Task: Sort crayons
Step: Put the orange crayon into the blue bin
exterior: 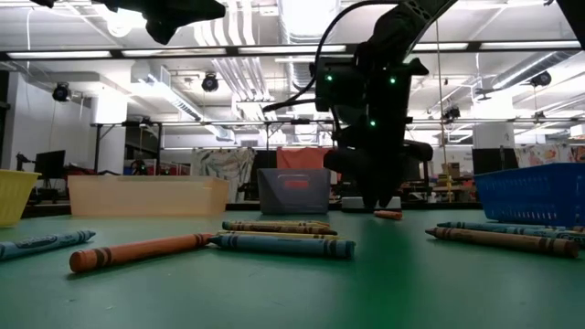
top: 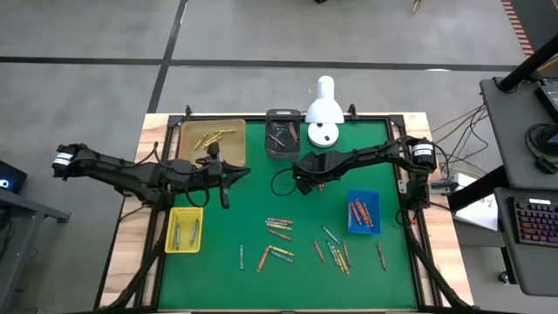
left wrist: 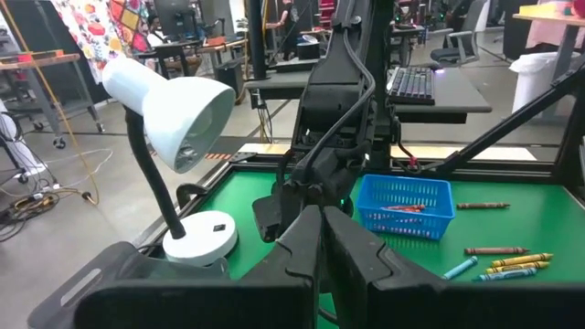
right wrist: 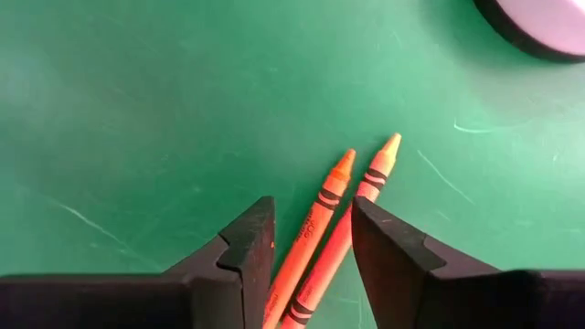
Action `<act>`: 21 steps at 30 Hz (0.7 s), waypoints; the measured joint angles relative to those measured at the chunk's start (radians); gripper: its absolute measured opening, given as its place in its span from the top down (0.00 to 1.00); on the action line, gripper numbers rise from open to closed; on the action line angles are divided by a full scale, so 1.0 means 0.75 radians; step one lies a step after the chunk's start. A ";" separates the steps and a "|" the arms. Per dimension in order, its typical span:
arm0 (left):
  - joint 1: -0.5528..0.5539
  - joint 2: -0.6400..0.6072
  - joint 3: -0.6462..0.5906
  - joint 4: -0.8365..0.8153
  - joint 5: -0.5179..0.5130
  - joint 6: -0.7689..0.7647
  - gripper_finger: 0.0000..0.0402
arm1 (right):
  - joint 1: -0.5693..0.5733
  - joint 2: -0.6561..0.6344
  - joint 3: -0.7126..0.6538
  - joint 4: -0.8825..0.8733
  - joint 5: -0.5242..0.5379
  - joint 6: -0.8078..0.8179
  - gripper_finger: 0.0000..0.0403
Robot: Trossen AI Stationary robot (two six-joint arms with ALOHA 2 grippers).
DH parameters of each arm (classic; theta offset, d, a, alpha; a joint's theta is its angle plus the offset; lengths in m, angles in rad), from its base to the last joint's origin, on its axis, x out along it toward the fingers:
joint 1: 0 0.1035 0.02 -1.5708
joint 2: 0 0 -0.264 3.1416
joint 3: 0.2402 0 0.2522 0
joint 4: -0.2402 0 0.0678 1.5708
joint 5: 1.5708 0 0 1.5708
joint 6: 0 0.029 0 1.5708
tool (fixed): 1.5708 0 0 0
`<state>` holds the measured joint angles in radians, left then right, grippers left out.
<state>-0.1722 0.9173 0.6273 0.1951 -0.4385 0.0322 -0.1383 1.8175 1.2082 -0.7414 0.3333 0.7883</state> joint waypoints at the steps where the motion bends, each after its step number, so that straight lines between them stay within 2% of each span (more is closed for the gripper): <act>1: 0.000 0.000 0.000 0.000 0.000 0.000 1.00 | 0.000 0.000 -0.003 0.001 0.000 0.007 0.66; 9: 0.000 0.000 0.000 0.000 0.000 -0.009 1.00 | 0.001 0.000 -0.069 0.130 -0.014 0.008 0.66; 21: 0.000 0.000 0.000 0.000 0.000 -0.020 1.00 | 0.004 -0.001 -0.091 0.196 -0.032 0.007 0.68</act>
<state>-0.1722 0.9173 0.6273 0.1947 -0.4385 0.0170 -0.1356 1.8168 1.1397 -0.5947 0.3091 0.7935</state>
